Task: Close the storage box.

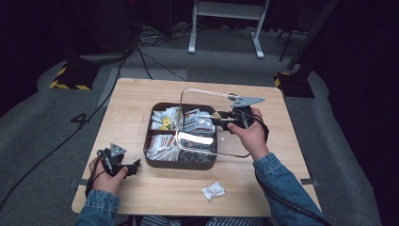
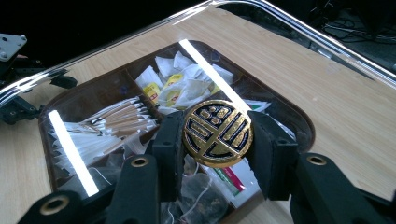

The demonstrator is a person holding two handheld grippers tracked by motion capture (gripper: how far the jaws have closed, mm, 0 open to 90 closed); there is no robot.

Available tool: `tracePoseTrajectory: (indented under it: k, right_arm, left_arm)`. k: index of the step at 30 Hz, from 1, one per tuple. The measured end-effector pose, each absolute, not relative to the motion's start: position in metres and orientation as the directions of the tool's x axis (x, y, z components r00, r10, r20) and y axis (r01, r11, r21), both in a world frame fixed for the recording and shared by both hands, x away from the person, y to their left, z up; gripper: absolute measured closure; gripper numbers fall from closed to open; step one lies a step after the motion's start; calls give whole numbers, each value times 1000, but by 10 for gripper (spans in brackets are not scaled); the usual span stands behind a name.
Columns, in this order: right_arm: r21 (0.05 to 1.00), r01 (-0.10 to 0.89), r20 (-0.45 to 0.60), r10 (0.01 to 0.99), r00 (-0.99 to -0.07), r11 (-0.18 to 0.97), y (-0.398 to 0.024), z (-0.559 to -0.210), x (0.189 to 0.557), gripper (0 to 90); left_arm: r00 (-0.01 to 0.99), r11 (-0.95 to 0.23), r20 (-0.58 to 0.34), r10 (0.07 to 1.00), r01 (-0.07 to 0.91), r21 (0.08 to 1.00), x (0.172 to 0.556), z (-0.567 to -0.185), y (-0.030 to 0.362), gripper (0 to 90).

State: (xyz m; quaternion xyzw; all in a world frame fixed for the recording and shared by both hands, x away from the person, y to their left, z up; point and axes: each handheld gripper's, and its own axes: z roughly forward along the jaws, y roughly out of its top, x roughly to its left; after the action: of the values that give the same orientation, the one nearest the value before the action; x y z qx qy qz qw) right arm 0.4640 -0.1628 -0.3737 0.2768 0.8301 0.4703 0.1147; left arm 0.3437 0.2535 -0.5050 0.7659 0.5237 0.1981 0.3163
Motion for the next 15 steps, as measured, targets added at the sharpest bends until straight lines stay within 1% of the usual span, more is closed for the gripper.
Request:
tracePoseTrajectory:
  k: [15]
  right_arm:
    - [812,355,53,547,-835,463,-127,-379,469,586]
  left_arm:
    - [368,-246,-32,929,681,690,348,-505,253,159]
